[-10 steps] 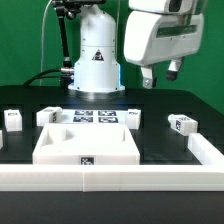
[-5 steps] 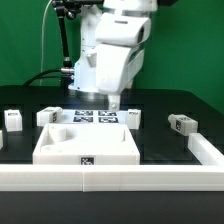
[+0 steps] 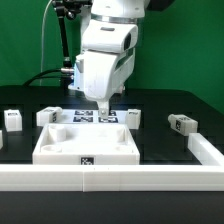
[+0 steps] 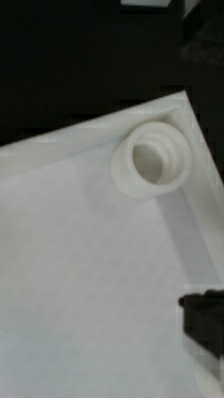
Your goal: Assemble one leg
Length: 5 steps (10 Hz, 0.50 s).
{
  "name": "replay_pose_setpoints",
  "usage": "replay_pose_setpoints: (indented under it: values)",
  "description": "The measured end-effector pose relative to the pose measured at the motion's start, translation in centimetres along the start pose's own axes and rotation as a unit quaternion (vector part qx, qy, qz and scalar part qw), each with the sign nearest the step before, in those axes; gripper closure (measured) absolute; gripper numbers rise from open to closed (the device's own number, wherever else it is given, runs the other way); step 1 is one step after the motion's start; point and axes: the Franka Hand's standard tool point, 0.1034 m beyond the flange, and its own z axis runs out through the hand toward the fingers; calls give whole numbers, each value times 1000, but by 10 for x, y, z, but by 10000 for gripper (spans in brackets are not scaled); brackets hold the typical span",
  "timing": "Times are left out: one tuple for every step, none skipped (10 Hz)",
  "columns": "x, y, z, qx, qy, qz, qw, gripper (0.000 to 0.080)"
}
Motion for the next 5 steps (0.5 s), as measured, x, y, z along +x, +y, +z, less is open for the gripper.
replay_pose_setpoints:
  values:
    - [-5, 0, 4, -8, 4, -54, 999, 150]
    - [-14, -2, 11, -14, 7, -86, 996, 150]
    - [-22, -3, 20, -11, 9, -117, 993, 150]
    - [-26, -1, 27, -17, 12, -134, 991, 150]
    - [-30, -3, 35, -18, 14, -143, 990, 150]
